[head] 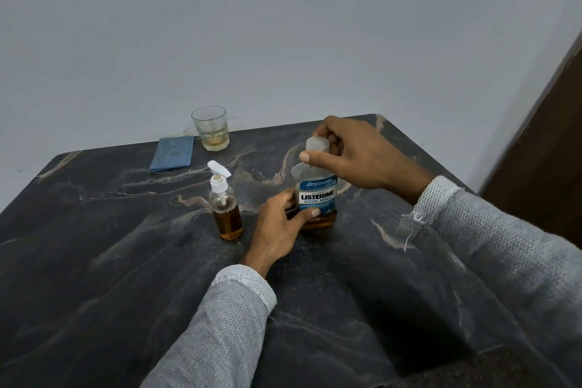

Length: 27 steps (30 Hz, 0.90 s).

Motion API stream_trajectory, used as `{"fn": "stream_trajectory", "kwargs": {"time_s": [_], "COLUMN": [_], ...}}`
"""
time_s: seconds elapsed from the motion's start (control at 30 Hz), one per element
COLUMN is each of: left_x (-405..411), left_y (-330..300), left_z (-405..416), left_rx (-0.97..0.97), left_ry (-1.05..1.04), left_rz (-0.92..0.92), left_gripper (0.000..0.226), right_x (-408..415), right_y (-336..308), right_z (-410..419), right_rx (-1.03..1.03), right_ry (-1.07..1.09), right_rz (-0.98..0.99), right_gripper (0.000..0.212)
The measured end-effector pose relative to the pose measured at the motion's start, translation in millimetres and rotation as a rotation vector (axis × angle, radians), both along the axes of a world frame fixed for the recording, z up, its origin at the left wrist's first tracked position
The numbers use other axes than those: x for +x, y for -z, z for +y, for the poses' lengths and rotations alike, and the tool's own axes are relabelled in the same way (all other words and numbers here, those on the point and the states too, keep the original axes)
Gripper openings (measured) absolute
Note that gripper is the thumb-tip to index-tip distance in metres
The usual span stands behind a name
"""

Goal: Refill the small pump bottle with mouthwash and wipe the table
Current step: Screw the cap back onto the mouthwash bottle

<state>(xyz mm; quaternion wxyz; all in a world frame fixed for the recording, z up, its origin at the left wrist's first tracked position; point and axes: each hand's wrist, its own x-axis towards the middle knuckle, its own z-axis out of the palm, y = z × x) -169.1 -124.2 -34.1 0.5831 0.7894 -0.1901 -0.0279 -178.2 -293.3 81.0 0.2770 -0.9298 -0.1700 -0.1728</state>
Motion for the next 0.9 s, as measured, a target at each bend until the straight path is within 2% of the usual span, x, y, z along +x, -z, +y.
{"fn": "stream_trajectory", "kwargs": {"time_s": [0.13,0.3,0.4,0.6,0.8,0.9], "left_x": [1,2,2,0,1,1], "left_y": [0,3,4,3,2,3], "left_z": [1,2,1,-1,3,2], "left_rx": [0.005,-0.004,-0.011,-0.012,-0.020,-0.012], "left_ry": [0.006,0.014,0.001,-0.019,0.013,-0.001], "left_rz": [-0.006,-0.004,-0.010,-0.037,-0.016,-0.013], "left_gripper": [0.033,0.037,0.035,0.036,0.038,0.040], "right_x": [-3,-1,-2,-7,-8,-7], "right_y": [7,-6,-2,12,3,6], "right_z": [3,-7,-4,7,0,1], "right_rx": [0.023,-0.009,-0.029,-0.053,-0.006,-0.016], "right_ry": [0.037,-0.116,-0.069,0.064,-0.049,-0.030], "right_rz": [-0.039,0.100,0.039,-0.121,0.005,-0.008], "right_gripper": [0.034,0.034,0.030,0.035,0.031,0.031]}}
